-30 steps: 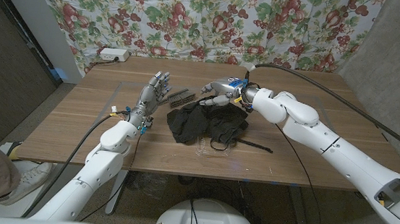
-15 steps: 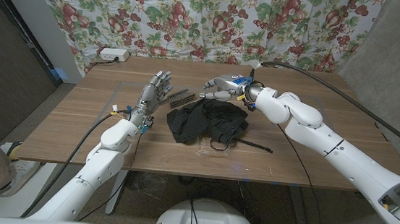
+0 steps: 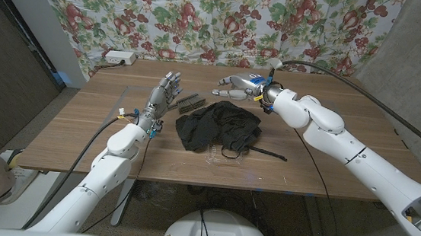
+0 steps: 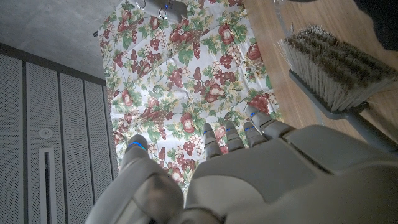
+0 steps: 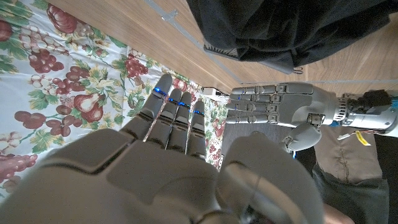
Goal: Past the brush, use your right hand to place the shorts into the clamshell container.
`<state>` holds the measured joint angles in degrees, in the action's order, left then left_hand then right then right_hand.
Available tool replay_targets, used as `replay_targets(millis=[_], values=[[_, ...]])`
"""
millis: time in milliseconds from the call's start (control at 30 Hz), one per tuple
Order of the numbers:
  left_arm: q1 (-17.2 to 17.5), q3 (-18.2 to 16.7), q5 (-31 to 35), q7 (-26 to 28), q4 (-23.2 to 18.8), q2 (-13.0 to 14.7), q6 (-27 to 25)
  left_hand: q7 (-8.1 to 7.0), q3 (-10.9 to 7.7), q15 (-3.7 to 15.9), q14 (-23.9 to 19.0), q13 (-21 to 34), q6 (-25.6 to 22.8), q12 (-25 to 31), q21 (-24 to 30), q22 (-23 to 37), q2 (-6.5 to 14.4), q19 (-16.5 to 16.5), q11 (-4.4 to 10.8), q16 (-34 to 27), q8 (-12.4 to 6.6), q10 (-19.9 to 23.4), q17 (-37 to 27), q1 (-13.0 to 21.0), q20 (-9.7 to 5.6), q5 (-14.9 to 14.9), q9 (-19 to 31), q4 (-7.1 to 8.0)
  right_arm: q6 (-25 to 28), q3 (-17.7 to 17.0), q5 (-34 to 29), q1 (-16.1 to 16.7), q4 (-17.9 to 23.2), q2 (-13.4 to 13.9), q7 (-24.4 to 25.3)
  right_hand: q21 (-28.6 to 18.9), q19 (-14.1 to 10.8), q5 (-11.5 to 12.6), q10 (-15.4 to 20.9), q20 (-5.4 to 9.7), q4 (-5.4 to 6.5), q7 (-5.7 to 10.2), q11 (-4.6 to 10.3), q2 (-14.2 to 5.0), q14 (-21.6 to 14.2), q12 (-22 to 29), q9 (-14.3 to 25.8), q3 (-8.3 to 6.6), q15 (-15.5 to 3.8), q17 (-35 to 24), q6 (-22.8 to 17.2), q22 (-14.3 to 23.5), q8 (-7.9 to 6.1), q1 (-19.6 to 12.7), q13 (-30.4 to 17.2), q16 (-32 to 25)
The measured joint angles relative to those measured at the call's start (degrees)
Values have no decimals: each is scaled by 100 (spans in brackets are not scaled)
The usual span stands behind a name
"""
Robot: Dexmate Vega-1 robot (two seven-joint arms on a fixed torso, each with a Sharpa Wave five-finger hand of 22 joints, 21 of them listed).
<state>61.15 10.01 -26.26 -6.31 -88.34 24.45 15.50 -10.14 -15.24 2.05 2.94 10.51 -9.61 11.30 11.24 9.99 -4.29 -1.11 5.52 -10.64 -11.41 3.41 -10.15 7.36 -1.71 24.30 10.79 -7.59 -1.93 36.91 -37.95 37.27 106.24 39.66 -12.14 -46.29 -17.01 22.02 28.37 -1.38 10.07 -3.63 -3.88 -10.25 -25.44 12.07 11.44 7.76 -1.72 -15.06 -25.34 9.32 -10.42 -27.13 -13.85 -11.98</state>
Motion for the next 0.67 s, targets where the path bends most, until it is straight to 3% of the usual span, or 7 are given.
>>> replay_targets(millis=[267,667], values=[[-72,26,14,18,-5,6,-65,0,24,0,0,0,0,0,0,0,0,0,0,0,0,0,0,0,0,0,0,25,-25,-102,414,-25,-154,-72,181,244,175,-27,-179,-192,14,-88,-78,-64,172,-21,0,14,172,71,212,0,11,437,82,33],[-137,30,16,-31,22,31,-121,0,24,0,0,0,0,0,0,0,0,0,0,0,0,0,0,0,0,0,0,25,-7,-254,839,2,-262,-138,386,463,318,-40,-263,-397,14,-160,-144,-47,306,-42,-9,13,245,149,284,0,11,751,136,54]])
